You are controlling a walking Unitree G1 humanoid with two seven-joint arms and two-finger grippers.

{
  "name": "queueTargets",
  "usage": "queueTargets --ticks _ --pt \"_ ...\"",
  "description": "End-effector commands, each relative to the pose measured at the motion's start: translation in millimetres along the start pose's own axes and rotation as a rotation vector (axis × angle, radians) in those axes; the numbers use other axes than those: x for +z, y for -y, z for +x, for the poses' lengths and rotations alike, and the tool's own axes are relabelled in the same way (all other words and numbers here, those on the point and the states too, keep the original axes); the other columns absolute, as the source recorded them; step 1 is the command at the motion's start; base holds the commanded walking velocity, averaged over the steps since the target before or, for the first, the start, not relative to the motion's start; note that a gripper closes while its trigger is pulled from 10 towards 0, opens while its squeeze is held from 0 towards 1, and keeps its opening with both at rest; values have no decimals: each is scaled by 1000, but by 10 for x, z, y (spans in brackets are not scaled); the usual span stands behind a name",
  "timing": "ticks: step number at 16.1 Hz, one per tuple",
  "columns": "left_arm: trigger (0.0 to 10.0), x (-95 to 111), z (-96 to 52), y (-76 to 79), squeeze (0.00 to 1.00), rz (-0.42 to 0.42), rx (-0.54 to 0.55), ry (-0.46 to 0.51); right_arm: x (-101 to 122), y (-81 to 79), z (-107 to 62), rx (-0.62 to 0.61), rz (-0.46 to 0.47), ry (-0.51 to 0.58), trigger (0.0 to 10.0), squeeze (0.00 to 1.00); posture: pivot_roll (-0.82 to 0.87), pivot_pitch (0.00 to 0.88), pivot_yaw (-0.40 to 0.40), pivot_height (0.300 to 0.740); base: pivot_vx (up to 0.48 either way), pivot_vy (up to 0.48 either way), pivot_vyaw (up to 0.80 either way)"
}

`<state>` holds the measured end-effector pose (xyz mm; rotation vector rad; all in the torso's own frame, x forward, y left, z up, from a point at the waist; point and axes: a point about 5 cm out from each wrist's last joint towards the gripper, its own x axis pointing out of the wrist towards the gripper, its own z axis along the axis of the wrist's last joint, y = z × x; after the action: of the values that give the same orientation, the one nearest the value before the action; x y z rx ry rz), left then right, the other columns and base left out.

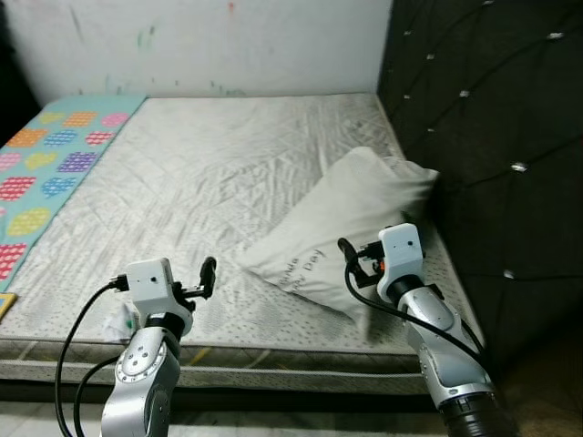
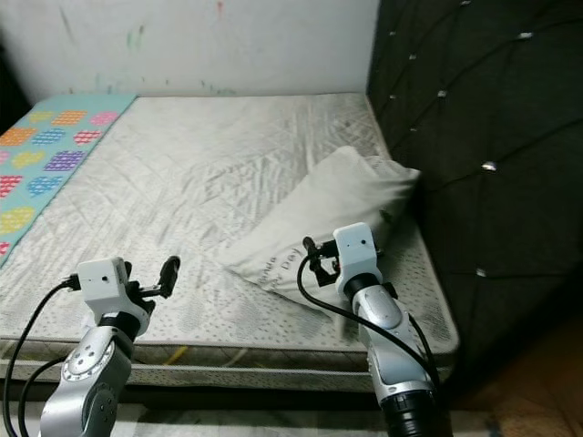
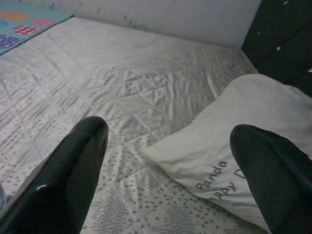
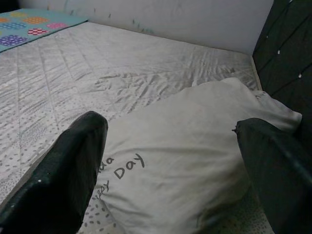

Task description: Clean up the room

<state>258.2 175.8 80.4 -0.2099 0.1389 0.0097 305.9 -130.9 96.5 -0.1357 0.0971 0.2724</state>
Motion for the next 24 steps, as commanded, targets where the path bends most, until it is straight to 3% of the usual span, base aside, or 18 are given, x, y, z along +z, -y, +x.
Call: queueTargets --ticks 1,9,13,15,16,19,21,24 --pt "10000 44 -14 -47 0 10 -7 23 30 -74 15 25 3 16 10000 0 -177 7 46 740 0 0 0" --pt "10000 65 -21 -31 0 9 -33 41 18 -55 -15 21 19 18 10000 0 -171 0 47 740 62 0 0" --pt "10000 208 -133 -276 0 15 62 85 16 120 -188 -21 29 11 10000 0 -164 0 54 740 194 0 0" --pt "10000 171 -233 -343 0 39 67 69 -88 246 -351 -2 -18 -32 10000 0 -160 0 54 740 0 0 0" --pt "10000 171 -233 -343 0 39 67 69 -88 246 -351 -2 -18 -32 10000 0 -160 0 54 740 0 0 0" --pt "10000 155 -169 -291 0 36 72 73 -122 371 -359 -19 -50 -53 10000 0 -166 0 47 740 0 0 0" --pt "10000 251 -105 -220 0 47 26 111 -107 401 -387 -45 -53 -55 10000 0 -151 0 30 740 0 0 0" --pt "10000 501 39 -259 0 97 8 176 -12 307 -361 -25 -36 -21 10000 0 -150 0 29 740 0 0 0"
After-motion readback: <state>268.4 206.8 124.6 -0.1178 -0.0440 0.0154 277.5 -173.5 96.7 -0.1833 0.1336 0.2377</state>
